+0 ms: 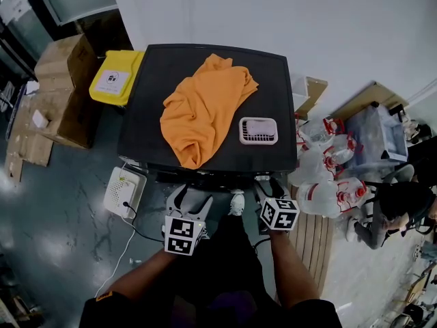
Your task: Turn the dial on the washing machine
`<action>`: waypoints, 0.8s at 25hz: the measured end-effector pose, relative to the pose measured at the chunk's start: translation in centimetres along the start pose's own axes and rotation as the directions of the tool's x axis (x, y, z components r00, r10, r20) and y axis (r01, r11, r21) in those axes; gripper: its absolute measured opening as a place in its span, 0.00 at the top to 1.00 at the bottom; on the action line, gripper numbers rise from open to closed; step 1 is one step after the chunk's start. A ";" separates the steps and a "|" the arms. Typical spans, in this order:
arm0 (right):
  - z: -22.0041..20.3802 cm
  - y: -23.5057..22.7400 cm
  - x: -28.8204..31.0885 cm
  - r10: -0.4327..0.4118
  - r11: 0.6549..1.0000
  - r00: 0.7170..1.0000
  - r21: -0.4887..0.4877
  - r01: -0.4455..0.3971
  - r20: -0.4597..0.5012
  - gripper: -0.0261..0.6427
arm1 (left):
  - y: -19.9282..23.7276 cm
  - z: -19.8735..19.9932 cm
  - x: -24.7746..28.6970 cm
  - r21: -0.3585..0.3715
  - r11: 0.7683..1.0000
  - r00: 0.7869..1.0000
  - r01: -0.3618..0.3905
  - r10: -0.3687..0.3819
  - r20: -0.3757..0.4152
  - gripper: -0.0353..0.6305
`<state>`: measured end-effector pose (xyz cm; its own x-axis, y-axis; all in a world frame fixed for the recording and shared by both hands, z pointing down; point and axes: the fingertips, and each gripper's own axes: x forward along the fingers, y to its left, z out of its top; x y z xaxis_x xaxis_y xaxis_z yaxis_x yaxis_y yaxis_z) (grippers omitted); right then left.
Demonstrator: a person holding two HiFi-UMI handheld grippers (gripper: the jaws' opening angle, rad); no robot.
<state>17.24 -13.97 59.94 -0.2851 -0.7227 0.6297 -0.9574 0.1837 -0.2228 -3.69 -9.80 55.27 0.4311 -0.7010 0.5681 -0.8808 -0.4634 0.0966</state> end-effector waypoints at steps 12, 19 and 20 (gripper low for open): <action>6.8 7.1 -7.7 -0.047 0.966 0.980 -0.240 0.094 0.196 0.54 | -0.1 6.3 -4.0 0.026 1.000 0.990 -0.011 0.007 0.141 0.50; 11.4 11.1 -13.4 0.001 0.964 0.949 -0.253 0.084 0.315 0.63 | -0.5 12.0 -9.5 0.085 0.994 0.972 -0.068 0.047 0.230 0.50; 11.9 11.7 -14.2 0.008 0.962 0.945 -0.260 0.082 0.327 0.66 | -0.7 12.6 -10.2 0.088 0.994 0.968 -0.068 0.045 0.248 0.54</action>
<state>10.58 -9.46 39.55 -0.2621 -0.8993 0.3502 -0.9563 0.2908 0.0311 -4.99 -9.10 39.08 0.4264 -0.8337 0.3510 -0.8877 -0.4601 -0.0144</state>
